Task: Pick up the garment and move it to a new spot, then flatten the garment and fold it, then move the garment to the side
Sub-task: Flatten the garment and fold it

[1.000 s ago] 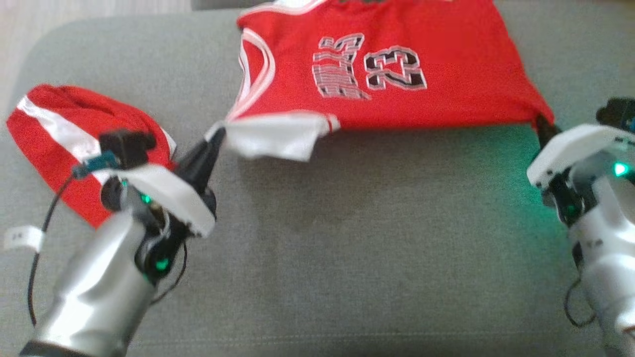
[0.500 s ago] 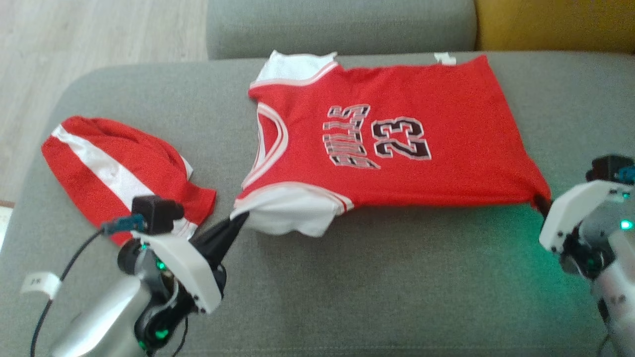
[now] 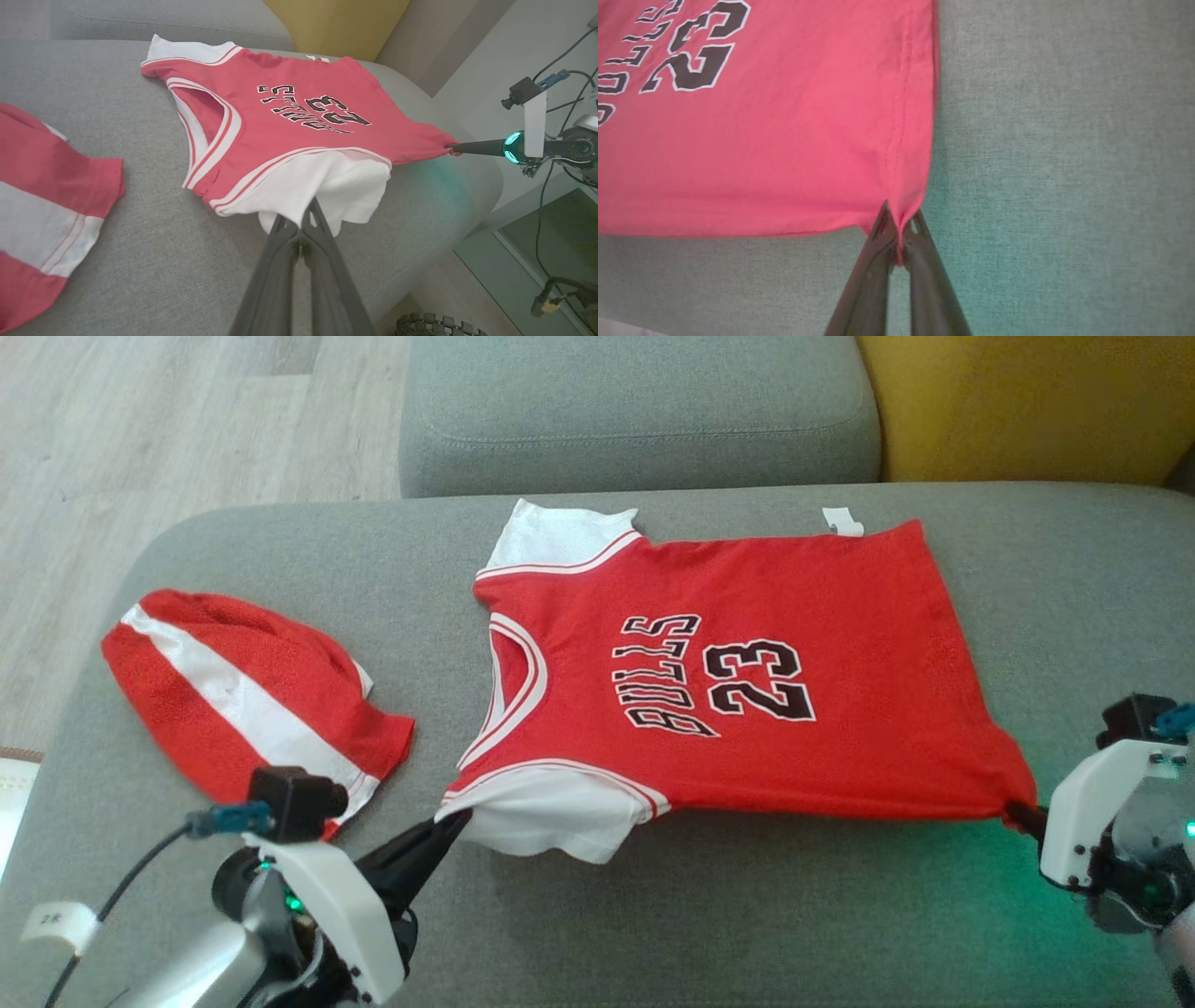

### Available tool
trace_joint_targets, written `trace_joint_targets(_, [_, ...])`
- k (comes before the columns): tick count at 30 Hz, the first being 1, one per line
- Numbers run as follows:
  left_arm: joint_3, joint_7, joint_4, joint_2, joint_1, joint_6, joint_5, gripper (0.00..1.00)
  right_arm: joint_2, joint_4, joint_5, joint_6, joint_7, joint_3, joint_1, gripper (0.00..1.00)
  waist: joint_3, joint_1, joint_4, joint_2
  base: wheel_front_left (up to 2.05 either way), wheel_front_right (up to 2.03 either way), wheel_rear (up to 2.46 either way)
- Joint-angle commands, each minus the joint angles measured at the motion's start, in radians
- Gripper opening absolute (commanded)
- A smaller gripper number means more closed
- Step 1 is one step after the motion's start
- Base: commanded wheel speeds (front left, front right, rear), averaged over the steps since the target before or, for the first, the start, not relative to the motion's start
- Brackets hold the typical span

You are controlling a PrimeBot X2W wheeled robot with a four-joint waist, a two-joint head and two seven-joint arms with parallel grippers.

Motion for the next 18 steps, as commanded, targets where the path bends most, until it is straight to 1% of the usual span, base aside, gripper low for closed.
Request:
trace_joint_targets(1, [0.065,-0.004,-0.042,0.04,-0.051,0.01,-0.005,0.0,-0.038,-0.05,0.003,-0.001,0.007,-0.012,-0.009,0.0,0.004,0.0,0.001,-0.0001,0.0,0.0,0.0])
trace_joint_targets(5, [0.072,-0.004,-0.056,0.04,-0.067,0.018,0.001,0.0,-0.035,-0.085,-0.012,-0.001,0.018,-0.048,-0.007,0.0,0.016,0.0,0.002,-0.0001,0.0,0.0,0.0])
trace_joint_targets(10, [0.082,-0.003,-0.051,0.034,-0.116,0.02,0.014,0.0,-0.01,-0.122,-0.05,-0.001,0.043,-0.106,-0.021,0.0,0.043,0.0,0.005,-0.0001,0.0,0.0,0.0])
trace_joint_targets(14, [0.089,0.004,-0.032,0.029,-0.166,0.011,0.019,0.0,0.01,-0.141,-0.09,-0.001,0.062,-0.145,-0.052,0.0,0.077,0.0,0.004,-0.0001,0.0,0.0,0.0])
trace_joint_targets(18, [0.077,0.031,-0.001,0.027,-0.224,-0.009,0.03,0.0,0.035,-0.146,-0.135,-0.001,0.075,-0.175,-0.096,0.0,0.116,0.0,0.003,-0.0001,0.0,0.0,0.0])
